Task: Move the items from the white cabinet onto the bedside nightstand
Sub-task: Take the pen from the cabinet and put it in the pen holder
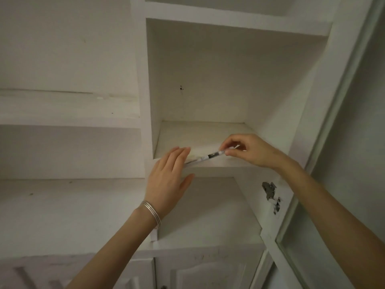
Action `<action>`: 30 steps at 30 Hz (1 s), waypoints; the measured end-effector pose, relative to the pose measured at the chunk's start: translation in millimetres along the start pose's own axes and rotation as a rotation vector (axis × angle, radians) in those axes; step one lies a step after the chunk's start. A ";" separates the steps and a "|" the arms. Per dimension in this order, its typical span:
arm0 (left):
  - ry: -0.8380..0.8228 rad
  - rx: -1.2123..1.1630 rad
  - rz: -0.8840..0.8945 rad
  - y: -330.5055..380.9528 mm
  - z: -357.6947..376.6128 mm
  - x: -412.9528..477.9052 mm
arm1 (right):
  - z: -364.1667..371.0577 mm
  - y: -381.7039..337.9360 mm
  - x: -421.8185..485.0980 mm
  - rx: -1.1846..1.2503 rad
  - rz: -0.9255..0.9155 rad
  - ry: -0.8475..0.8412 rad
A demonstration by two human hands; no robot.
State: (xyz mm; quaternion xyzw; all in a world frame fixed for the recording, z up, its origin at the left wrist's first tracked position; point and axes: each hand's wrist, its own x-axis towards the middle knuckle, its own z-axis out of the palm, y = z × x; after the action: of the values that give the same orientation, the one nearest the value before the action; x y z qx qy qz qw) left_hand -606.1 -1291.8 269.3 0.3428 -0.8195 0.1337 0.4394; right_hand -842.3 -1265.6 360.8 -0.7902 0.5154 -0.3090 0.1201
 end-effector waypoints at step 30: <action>-0.277 0.545 -1.179 -3.2 -381.4 -466.8 | 423.8 -376.8 -34.8 0.286 -0.774 -0.789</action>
State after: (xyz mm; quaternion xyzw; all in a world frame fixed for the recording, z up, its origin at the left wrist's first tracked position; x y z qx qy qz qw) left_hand -187.4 -888.2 110.6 0.8466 -0.4805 0.0281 0.2271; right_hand -313.6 -1123.6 209.1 -0.9529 0.0576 -0.0786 0.2873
